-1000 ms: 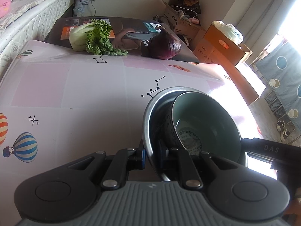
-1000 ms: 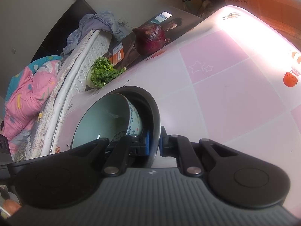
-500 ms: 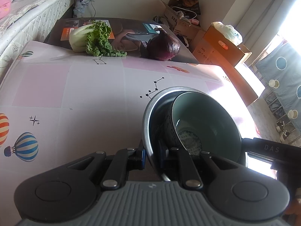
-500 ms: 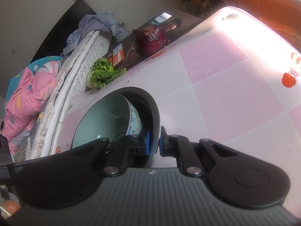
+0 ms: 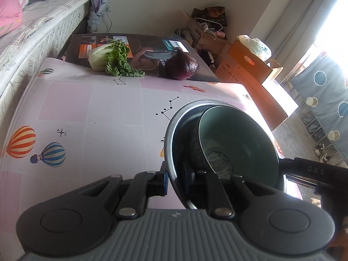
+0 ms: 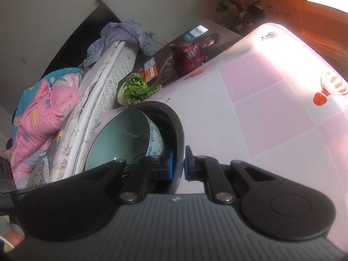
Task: Organize plates and bowls
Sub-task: 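Lift the steel bowl with the green bowl off the table with both grippers, then carry the steel bowl over the white plate stack with both grippers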
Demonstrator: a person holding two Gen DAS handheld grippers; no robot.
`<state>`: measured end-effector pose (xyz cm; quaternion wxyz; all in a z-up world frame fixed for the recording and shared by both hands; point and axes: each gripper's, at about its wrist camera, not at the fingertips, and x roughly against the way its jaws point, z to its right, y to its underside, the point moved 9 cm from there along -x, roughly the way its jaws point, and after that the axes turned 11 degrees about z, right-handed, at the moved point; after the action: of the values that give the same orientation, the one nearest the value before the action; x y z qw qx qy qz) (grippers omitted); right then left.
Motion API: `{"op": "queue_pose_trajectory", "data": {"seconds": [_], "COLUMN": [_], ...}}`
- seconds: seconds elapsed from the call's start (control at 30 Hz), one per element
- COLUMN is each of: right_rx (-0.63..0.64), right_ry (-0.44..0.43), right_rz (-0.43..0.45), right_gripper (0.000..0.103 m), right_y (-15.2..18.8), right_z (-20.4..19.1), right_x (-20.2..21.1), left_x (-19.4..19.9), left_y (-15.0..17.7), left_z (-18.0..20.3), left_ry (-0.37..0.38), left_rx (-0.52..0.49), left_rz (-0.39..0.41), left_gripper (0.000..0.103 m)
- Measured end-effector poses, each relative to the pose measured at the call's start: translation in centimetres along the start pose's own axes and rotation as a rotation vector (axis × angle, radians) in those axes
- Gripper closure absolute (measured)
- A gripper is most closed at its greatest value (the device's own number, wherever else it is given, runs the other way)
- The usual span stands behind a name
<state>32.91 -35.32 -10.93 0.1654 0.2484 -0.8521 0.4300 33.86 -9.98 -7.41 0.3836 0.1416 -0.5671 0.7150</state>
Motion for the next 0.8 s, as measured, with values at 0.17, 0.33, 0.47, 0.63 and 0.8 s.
{"op": "queue_pose_trajectory", "data": {"seconds": [0.17,0.33,0.47,0.63,0.8], "right_rx": [0.014,0.011,0.006,-0.013,-0.018], "right_ry": [-0.011,-0.022,-0.015,-0.006,-0.001], "right_rz": [-0.006,-0.028,-0.058,-0.087,-0.114], "right_gripper": [0.094,0.094,0.094,0.094,0.093], "right_y": [1.2,3.5,6.2,9.4,11.5], "right_z": [-1.9,-3.2,-3.6,-2.8,-1.9], "right_x": [3.7,7.0,9.2,10.8,10.8], "left_x": [3.6,6.9,8.2,8.6,8.1], "left_y": [1.2,3.7,6.3,9.4,11.7], "left_z": [0.1,-0.2,-0.7,-1.2,-1.9], "left_ry": [-0.012,-0.025,-0.028,-0.031,-0.039], "left_rx": [-0.002,0.003,0.019,0.025,0.031], "left_rz": [-0.001,-0.019,-0.051,-0.099,-0.140], "left_gripper": [0.089,0.089,0.089,0.088,0.088]}}
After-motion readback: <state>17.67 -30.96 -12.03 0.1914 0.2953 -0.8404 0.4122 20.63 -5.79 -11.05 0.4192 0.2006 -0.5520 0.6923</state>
